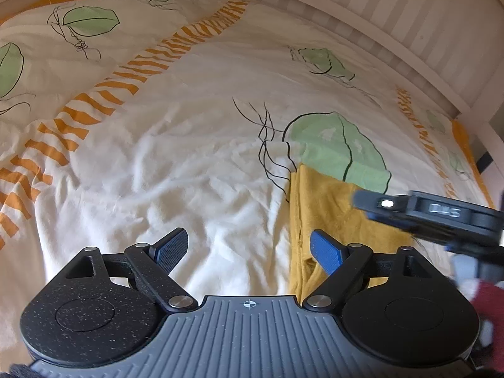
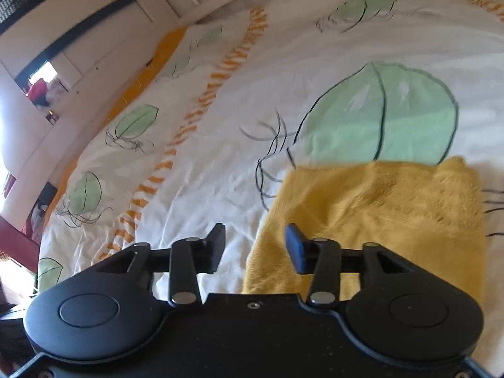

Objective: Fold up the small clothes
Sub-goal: 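Lift the edge with the right tool, fold it over, open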

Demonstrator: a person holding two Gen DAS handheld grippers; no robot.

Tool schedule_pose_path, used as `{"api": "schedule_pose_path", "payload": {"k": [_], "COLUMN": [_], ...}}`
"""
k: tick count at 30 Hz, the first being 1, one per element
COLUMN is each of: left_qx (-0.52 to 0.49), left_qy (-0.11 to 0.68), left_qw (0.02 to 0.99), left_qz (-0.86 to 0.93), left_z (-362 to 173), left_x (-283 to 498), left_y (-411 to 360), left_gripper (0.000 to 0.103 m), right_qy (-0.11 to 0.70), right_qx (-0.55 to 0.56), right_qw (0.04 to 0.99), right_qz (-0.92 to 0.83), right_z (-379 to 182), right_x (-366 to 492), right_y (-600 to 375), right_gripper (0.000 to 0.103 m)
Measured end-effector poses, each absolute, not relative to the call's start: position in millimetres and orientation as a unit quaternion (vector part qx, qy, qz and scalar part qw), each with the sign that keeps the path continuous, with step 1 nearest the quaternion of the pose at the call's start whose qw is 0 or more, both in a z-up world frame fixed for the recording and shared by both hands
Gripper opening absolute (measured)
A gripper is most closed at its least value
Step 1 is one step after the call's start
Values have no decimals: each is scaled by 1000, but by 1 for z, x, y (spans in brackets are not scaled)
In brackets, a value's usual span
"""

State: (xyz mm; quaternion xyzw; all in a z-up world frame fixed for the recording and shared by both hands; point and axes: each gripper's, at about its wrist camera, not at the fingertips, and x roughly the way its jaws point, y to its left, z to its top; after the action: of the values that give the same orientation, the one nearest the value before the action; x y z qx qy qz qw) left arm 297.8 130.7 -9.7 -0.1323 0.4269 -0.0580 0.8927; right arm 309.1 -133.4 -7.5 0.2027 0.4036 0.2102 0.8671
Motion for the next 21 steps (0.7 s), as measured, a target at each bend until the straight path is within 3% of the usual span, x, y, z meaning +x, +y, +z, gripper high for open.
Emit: {"api": "schedule_pose_path", "payload": {"k": [12, 14, 16, 21], "left_qx": [-120, -121, -123, -119], "left_qy": [437, 443, 453, 478], "left_qw": [885, 881, 873, 858], "left_qz": [-102, -117, -131, -146], "left_z": [-27, -34, -42, -65], "left_x": [300, 302, 304, 305], "left_y": [110, 105, 99, 86], "left_gripper": [85, 85, 85, 85], "right_qy": [397, 381, 363, 352], "right_qx": [201, 209, 218, 238], "right_qw": [884, 891, 898, 899], "right_qz": [147, 132, 119, 108], "right_z": [-37, -40, -41, -49], "right_x": [278, 273, 269, 269], "right_y": [-187, -197, -208, -233], "right_gripper": [64, 70, 86, 94]}}
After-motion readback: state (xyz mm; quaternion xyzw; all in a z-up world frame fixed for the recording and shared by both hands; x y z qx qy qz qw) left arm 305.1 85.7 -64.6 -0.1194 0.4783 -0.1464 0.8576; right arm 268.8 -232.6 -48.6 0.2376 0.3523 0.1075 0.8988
